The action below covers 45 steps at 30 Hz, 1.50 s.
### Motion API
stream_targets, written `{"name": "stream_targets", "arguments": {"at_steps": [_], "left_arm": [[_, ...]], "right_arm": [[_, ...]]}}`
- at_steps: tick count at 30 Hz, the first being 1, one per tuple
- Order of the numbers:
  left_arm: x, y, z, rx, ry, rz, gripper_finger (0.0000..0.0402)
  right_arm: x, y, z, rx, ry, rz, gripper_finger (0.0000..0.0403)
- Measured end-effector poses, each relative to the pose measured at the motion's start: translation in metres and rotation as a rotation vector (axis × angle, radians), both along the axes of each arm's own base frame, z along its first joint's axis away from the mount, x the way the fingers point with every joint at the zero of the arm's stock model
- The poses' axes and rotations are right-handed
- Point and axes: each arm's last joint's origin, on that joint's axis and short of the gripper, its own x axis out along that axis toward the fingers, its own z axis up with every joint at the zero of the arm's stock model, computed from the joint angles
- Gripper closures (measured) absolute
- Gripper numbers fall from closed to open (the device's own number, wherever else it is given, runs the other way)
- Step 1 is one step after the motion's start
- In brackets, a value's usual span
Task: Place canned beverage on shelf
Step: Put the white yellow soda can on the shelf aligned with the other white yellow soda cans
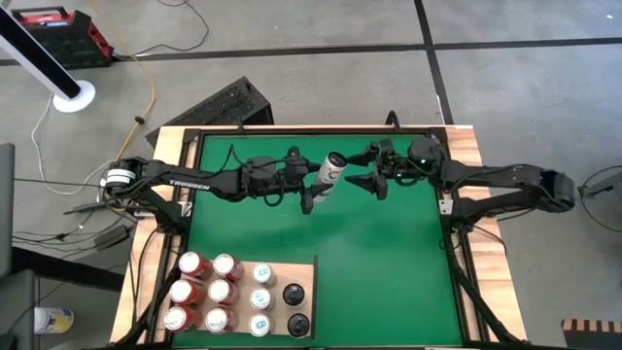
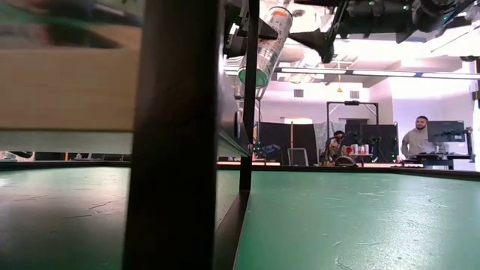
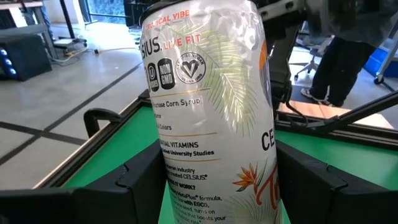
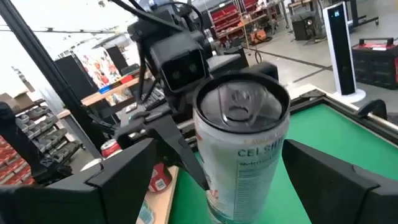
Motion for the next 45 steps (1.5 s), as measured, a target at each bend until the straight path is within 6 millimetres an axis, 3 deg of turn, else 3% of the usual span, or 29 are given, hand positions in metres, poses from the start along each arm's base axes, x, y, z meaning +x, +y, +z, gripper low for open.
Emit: {"name": "stream_targets", "arguments": {"at_steps": [19,23,30,34,45], "left_arm": [[0.0,0.0,-0.001,-0.001,0.009,-0.006,0.0168],[0.0,0.0,-0.001,0.002,0.011,-0.005,0.0168],[0.0,0.001,-0.002,0.01,0.024,0.003,0.0168],[0.0,0.001,-0.002,0.008,0.026,0.005,0.0165],[-0.004,0.0,-0.003,-0.007,0.077,0.002,0.0071]], "right_arm": [[0.031,-0.011,-0.019,-0.06,-0.066,-0.047,0.0031],[0.03,-0.011,-0.017,-0.066,-0.081,-0.05,0.0053],[0.03,-0.011,-0.016,-0.071,-0.098,-0.049,0.0128],[0.03,-0.011,-0.016,-0.071,-0.097,-0.035,0.0129],[0.023,-0.012,-0.011,-0.075,-0.089,-0.034,0.0129]]}}
